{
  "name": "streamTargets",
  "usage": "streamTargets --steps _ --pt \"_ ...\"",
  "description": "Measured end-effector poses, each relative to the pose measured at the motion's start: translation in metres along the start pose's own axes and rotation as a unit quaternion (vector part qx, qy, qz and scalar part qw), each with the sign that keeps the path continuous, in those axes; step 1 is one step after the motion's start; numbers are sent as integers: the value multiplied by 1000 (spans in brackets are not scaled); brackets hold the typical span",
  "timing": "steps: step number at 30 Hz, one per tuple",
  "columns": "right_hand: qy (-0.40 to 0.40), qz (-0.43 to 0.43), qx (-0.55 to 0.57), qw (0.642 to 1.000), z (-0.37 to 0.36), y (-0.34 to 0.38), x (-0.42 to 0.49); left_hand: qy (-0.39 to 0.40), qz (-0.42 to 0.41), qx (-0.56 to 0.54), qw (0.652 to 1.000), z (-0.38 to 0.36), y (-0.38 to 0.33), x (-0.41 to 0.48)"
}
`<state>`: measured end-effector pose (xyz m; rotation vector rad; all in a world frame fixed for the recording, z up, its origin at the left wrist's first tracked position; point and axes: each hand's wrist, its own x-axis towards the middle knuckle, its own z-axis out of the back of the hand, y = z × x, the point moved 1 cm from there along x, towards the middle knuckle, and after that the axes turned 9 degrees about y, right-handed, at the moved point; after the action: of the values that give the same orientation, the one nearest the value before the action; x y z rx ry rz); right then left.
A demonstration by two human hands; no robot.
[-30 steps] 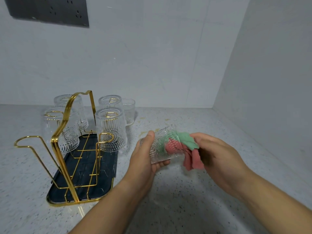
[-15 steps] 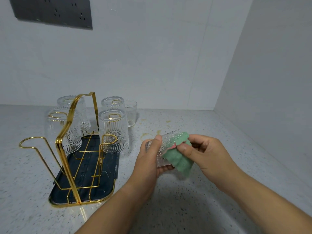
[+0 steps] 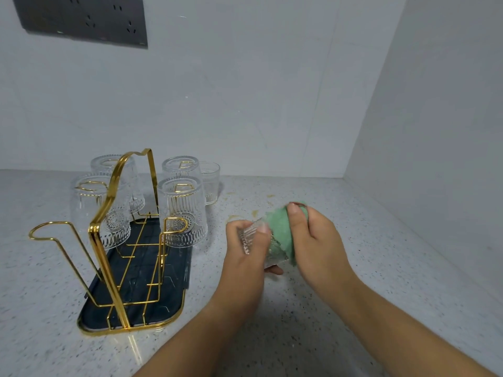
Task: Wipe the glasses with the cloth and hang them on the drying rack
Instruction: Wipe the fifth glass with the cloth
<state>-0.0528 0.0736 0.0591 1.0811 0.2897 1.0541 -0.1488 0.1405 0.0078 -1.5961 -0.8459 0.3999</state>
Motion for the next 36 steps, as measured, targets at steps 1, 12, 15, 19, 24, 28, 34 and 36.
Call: streamTargets --steps 1,12,15,19,24,28,34,36 --pt "1 -30 30 999 1 1 4 2 -41 54 998 2 2 -2" --pt "20 46 35 998 1 -5 -6 -23 68 -110 991 -3 0 2" --pt "18 152 -109 982 -4 -21 -11 51 232 -295 925 7 -4 6" --pt "16 188 -112 976 7 -27 -13 155 262 -303 903 9 -9 4" --pt "-3 -15 84 996 16 -13 0 85 46 -7 995 -2 0 -5" --pt "14 -40 80 996 12 -6 0 19 -45 71 996 -2 -3 -8" --pt "-1 141 -70 988 -6 -17 -13 77 279 -227 930 7 -5 2" --pt "3 197 -155 968 -3 -23 -14 136 330 -300 885 12 -6 1"
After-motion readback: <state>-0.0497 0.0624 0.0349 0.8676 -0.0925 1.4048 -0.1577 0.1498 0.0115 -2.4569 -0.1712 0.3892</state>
